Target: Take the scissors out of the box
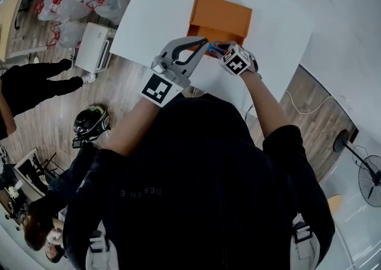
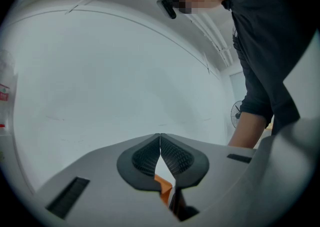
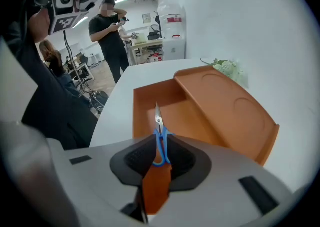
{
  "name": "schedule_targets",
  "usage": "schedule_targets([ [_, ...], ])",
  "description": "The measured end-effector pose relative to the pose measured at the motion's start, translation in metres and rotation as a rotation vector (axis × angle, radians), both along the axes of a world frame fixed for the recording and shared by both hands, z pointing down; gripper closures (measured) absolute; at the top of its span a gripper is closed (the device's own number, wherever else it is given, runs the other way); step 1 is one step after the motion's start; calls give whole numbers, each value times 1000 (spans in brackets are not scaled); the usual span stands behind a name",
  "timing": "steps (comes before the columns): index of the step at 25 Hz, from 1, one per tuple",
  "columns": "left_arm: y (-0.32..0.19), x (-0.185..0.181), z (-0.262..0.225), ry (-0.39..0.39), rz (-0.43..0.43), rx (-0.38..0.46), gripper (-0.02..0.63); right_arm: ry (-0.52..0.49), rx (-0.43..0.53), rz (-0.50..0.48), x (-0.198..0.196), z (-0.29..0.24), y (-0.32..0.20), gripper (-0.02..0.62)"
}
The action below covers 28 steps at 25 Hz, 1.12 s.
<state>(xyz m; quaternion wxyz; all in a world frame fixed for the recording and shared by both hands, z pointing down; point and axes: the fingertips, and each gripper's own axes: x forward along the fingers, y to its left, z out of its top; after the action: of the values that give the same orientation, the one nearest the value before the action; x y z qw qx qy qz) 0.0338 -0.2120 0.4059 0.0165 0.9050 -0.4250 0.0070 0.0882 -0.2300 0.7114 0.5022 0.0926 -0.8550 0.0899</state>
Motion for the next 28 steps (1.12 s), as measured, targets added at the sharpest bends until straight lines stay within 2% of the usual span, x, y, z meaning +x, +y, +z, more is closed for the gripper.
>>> schedule_targets([
  [5, -3, -3, 6, 1, -21, -5, 586, 64, -34, -58, -1, 19, 3, 492],
  [12, -4, -8, 12, 0, -46, -14, 586, 183, -21, -150, 0, 34, 2, 466],
  [28, -6, -32, 15, -4, -68, -36, 586, 370, -17, -269, -3, 54, 2, 457],
])
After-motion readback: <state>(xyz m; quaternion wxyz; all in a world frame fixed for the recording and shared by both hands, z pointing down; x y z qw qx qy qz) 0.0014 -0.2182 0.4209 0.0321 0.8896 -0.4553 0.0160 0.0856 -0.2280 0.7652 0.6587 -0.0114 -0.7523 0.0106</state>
